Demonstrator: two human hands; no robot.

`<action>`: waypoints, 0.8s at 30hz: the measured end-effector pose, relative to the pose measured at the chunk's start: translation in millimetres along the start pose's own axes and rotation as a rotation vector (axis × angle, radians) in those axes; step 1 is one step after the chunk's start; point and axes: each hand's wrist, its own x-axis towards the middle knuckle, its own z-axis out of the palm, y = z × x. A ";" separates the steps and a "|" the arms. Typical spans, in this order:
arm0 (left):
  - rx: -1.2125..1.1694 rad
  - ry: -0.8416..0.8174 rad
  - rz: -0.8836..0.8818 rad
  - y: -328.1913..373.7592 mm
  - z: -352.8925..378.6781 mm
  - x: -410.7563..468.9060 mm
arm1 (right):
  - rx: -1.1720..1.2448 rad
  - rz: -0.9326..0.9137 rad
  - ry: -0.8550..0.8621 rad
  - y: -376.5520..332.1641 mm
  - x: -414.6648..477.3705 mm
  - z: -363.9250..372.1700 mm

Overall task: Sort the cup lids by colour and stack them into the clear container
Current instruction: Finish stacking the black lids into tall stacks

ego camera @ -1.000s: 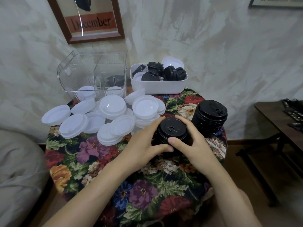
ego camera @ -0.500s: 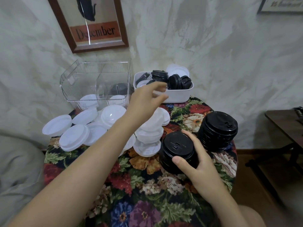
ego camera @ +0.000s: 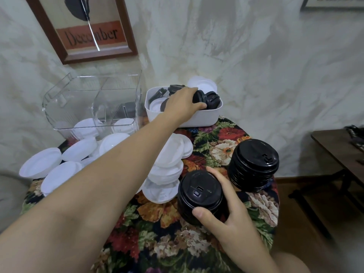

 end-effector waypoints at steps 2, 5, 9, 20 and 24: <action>-0.015 -0.008 -0.008 -1.5 3.0 0.4 | -0.007 0.006 -0.005 0.3 -0.1 -1.1; -0.027 0.029 -0.022 -3.0 5.3 -2.5 | -0.007 0.006 -0.001 0.0 0.4 -1.5; -0.072 0.130 0.010 -5.1 3.5 -5.8 | -0.015 -0.005 0.010 1.5 0.1 -1.2; -0.181 0.225 0.045 -6.9 -40.7 -55.3 | -0.025 -0.035 0.021 3.8 0.4 0.1; -0.269 0.138 0.043 1.6 -61.8 -105.6 | -0.049 -0.046 0.029 4.6 1.0 0.7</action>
